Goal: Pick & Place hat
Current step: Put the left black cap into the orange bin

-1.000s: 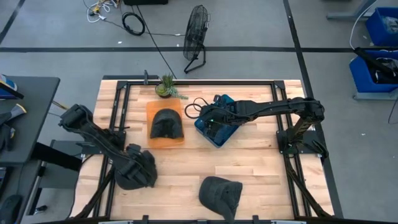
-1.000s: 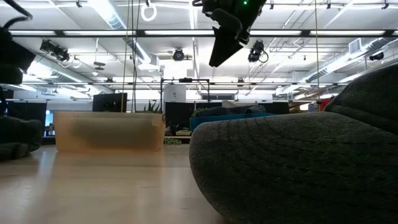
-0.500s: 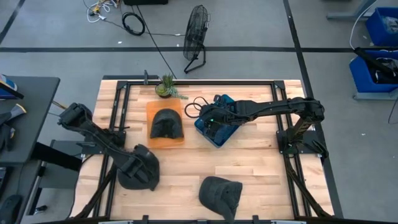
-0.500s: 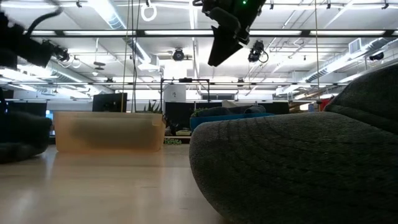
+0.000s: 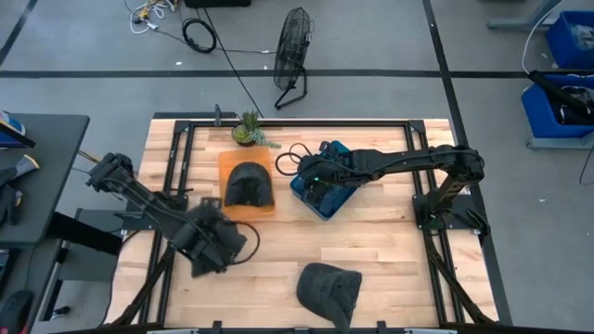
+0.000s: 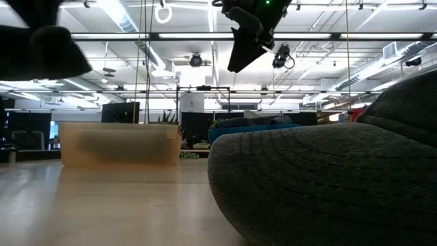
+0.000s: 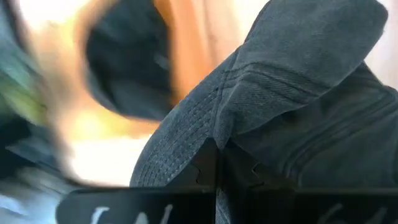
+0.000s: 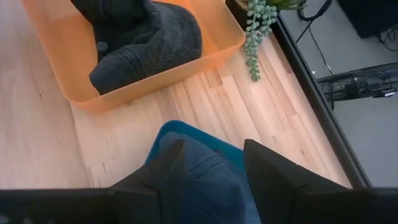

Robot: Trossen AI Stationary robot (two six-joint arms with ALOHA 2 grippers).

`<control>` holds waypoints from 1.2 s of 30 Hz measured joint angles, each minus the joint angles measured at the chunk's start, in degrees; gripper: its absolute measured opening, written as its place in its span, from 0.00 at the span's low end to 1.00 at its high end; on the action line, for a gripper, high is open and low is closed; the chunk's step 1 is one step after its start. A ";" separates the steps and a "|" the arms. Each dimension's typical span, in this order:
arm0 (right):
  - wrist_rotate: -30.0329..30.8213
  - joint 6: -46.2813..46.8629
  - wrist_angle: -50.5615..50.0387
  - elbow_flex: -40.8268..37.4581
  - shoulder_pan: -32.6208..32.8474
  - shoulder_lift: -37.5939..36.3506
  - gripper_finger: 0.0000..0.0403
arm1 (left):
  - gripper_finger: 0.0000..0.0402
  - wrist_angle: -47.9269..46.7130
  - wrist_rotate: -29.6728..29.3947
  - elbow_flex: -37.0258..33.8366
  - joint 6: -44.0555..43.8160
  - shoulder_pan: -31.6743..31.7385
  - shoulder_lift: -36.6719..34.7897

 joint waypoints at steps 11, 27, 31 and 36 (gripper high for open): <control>0.00 3.80 -0.39 0.00 0.00 -0.02 0.42 | 0.02 2.29 -8.22 0.36 39.35 19.17 -0.04; 2.43 11.98 -20.64 0.04 6.13 -0.02 0.42 | 0.01 33.84 6.29 -13.01 77.24 48.27 0.02; 6.18 11.71 -21.60 0.04 7.78 -0.02 0.42 | 0.02 40.27 9.43 -17.20 77.77 51.22 0.02; 7.58 11.70 -19.72 0.04 8.02 -0.02 0.42 | 0.02 45.73 9.79 -17.48 78.70 51.40 0.02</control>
